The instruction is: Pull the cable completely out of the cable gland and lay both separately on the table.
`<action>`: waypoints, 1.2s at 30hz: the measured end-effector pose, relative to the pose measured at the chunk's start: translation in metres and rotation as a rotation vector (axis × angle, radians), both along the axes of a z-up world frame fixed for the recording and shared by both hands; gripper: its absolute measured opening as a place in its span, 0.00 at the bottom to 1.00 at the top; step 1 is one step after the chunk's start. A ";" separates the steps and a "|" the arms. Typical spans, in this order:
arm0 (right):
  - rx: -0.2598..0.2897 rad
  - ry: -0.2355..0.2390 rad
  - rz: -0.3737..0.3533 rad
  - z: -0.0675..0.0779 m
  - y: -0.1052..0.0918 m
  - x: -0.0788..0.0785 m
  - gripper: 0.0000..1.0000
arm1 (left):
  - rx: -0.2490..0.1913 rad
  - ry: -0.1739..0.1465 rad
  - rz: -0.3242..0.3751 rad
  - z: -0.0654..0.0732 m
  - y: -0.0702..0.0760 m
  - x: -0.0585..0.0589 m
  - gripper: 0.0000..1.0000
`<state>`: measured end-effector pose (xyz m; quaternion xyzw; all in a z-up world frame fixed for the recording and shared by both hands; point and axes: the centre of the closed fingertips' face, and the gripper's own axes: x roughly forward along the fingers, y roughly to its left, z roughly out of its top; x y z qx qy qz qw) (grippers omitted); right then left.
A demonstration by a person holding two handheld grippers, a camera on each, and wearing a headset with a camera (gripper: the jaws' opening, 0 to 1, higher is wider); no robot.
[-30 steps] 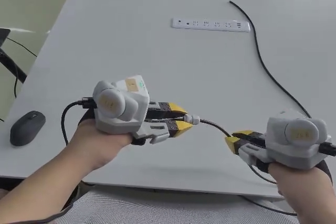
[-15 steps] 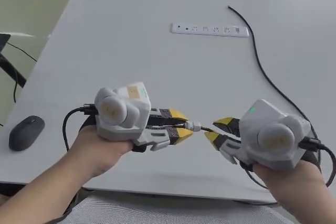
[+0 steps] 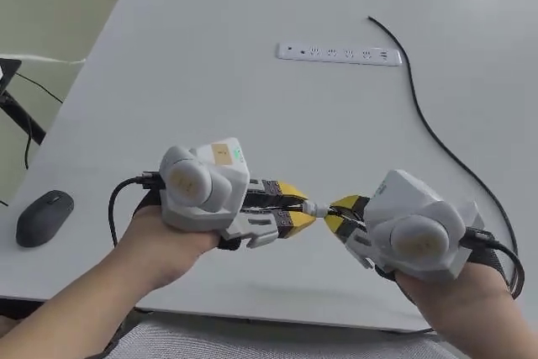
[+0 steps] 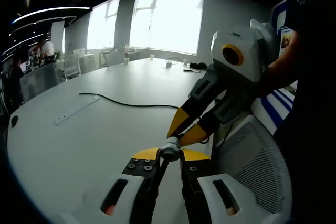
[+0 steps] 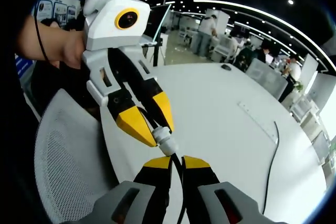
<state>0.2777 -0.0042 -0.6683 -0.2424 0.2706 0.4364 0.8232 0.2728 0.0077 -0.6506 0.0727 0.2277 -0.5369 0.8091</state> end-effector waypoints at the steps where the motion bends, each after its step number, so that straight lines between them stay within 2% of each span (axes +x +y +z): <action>1: 0.002 0.002 -0.002 0.000 0.000 0.000 0.02 | 0.001 -0.001 0.000 0.000 0.000 0.000 0.15; 11: 0.050 0.033 -0.059 -0.002 -0.006 0.002 0.01 | -0.001 -0.004 0.000 0.000 -0.001 0.000 0.15; 22: 0.116 0.110 -0.184 -0.010 -0.029 0.013 0.01 | -0.011 -0.009 0.021 0.004 0.002 0.005 0.15; 36: 0.166 0.178 -0.301 -0.025 -0.046 0.015 0.01 | -0.008 -0.011 0.023 0.004 0.002 0.005 0.15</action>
